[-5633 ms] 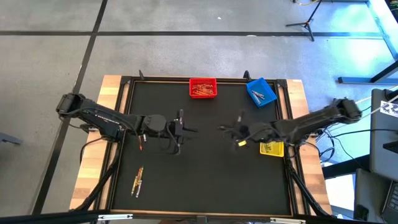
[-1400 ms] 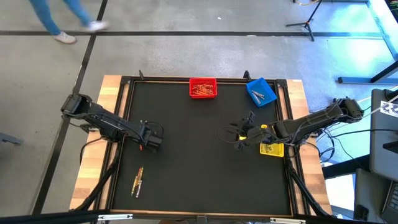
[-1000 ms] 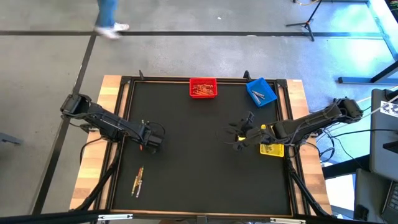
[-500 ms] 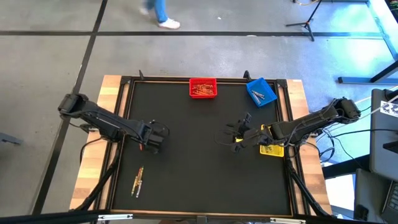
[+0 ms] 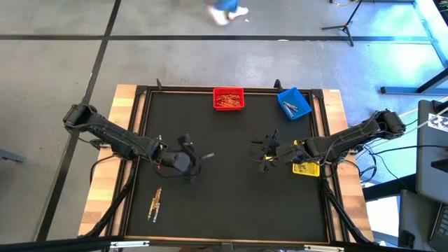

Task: Sort crayons
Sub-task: Put the black crayon into the blue bin

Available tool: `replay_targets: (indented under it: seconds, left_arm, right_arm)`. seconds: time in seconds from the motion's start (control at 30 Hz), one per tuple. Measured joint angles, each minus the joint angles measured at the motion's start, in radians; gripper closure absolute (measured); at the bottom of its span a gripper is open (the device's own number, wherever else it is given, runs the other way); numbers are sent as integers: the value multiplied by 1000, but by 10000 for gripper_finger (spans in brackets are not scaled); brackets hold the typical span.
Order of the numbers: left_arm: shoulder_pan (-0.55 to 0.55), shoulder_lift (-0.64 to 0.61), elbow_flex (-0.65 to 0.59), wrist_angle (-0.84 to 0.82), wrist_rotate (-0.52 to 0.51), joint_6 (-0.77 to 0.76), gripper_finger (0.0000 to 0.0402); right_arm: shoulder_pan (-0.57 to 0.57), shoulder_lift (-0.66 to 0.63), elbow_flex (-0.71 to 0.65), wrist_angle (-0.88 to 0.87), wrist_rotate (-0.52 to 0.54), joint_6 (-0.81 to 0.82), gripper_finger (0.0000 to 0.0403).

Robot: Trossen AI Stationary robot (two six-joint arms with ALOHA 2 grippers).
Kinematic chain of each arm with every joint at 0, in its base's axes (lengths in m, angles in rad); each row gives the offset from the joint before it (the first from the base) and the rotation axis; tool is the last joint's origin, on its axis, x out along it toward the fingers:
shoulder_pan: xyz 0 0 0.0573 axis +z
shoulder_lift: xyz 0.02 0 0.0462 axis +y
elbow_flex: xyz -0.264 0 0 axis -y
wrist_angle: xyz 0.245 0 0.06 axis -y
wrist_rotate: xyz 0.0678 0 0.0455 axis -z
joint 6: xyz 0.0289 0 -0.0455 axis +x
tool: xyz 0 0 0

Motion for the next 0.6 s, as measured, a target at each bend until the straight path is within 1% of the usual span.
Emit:
replay_targets:
  seconds: [0.13,0.2,0.27,0.33,0.43,0.6]
  left_arm:
    - [1,0,-26,220,-2,151,383]
    - [1,1,-38,315,-2,218,383]
    - [1,2,-45,403,-1,275,383]
    - [1,2,-53,471,-2,320,383]
    - [1,17,-68,568,-2,388,383]
    - [7,60,-74,691,4,469,383]
  right_arm:
    - [0,37,0,70,-10,-52,144]
    - [0,66,0,120,-28,-105,132]
    - [0,108,0,214,-67,-160,128]
    - [0,145,0,306,-109,-222,130]
    - [0,202,0,470,-161,-292,143]
    - [0,289,0,716,-194,-354,178]
